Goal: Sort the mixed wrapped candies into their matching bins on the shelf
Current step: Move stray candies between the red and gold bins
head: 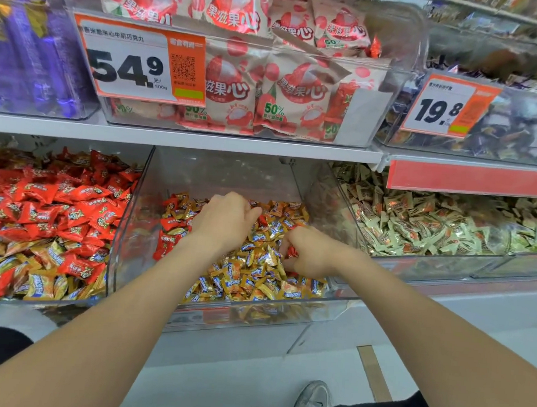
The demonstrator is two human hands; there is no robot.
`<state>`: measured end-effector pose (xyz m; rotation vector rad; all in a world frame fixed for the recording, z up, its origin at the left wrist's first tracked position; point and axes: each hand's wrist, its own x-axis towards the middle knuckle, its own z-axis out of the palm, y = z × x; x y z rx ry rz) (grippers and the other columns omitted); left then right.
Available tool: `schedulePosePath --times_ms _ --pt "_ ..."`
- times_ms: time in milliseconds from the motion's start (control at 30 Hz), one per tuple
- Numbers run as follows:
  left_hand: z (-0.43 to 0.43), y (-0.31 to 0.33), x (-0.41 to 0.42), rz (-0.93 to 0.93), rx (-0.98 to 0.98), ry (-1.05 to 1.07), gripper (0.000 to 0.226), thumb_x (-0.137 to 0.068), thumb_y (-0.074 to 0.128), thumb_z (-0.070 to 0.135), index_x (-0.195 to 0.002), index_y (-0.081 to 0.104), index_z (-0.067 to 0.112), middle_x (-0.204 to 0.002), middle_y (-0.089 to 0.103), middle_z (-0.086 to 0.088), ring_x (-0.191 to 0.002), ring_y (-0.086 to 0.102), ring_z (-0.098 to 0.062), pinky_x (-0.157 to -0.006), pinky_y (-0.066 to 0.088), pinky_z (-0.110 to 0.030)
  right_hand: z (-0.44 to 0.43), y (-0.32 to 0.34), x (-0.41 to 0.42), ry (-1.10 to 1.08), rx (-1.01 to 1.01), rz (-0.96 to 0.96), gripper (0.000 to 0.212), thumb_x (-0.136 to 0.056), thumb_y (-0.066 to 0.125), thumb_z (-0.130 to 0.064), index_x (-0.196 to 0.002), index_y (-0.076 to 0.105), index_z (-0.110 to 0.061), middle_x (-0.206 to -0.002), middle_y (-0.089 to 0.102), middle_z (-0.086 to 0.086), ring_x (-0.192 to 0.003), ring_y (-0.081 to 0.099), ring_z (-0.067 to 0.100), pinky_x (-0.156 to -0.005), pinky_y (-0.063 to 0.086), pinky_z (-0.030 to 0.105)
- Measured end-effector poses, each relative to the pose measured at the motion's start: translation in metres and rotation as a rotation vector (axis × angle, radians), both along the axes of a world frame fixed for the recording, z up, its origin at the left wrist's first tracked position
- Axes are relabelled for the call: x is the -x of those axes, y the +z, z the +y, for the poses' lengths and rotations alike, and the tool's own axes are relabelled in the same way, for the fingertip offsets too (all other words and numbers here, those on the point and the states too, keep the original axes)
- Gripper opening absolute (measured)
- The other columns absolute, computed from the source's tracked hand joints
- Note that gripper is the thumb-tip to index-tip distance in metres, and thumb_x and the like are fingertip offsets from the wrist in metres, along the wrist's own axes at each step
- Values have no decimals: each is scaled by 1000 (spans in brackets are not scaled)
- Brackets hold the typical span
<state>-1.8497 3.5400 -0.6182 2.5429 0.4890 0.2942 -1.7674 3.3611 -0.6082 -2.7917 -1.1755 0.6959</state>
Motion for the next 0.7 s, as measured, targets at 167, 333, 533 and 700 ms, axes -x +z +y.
schedulePosePath --times_ms 167,333,533,700 --pt "-1 -13 -20 129 -202 -127 45 -99 55 7 -136 65 31 -130 64 -9 -104 69 -37 -87 60 -50 -4 -5 -1 27 51 -67 26 -97 67 -19 -113 67 1 -89 64 13 -92 62 35 -80 56 46" --pt "2 -21 -30 264 -459 -228 83 -88 62 -7 -152 44 43 -141 41 -6 -100 68 -39 -67 51 -42 -3 -9 5 54 126 -146 9 -96 60 -10 -104 58 -13 -98 55 6 -99 60 33 -76 55 44" --pt "7 -21 -31 188 -487 -205 22 -97 70 13 -110 68 31 -118 48 1 -88 65 -29 -66 52 -41 -6 -1 3 -44 -50 -101 15 -90 63 -14 -80 65 -2 -75 65 20 -72 58 31 -75 60 50" --pt "1 -24 -29 182 -520 -216 15 -95 74 17 -105 67 24 -112 57 2 -94 67 -28 -68 52 -42 -9 33 7 -200 -400 -74 11 -86 76 -18 -95 72 -23 -73 62 -11 -63 58 9 -51 42 17"
